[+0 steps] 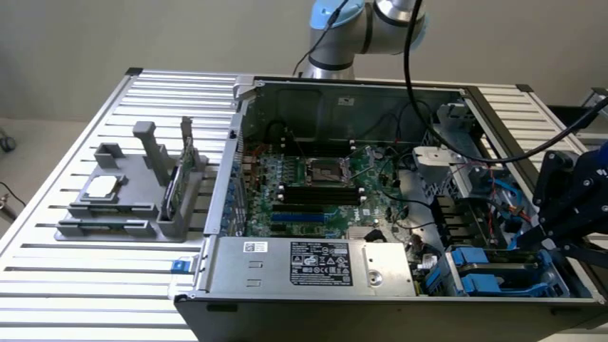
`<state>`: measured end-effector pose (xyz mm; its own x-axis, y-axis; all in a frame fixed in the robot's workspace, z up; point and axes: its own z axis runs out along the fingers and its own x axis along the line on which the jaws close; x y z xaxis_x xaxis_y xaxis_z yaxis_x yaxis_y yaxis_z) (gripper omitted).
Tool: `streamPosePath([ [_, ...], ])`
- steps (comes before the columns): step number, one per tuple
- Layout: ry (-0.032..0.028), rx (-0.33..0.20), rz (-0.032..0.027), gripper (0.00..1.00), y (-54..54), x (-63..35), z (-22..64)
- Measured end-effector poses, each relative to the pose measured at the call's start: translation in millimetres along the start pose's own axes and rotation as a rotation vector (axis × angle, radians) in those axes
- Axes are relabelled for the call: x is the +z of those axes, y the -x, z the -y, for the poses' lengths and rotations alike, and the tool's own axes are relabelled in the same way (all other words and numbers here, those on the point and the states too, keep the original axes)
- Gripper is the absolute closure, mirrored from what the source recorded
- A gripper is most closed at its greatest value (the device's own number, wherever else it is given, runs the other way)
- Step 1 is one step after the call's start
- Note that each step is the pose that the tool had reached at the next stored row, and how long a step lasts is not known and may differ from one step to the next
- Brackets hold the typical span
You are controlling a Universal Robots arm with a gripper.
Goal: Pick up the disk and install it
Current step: 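Insert the first disk wire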
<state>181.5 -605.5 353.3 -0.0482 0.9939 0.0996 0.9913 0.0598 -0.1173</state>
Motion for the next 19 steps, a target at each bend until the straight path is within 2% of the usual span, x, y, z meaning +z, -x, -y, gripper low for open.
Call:
streamPosePath([
  [2,0.0002,0.000,-0.0042,0.89,1.4,0.5,-0.4],
  [4,0.0005,-0.001,-0.0116,0.89,2.5,1.2,-0.7],
  [8,0.0019,-0.005,-0.0403,0.89,5.7,2.7,-0.8],
  [9,0.0021,-0.006,-0.0454,0.89,6.8,3.0,-0.8],
  [14,0.0028,-0.007,-0.0541,0.89,11.4,4.2,-0.7],
  [19,0.0065,-0.010,-0.0746,0.89,13.4,7.1,-1.0],
])
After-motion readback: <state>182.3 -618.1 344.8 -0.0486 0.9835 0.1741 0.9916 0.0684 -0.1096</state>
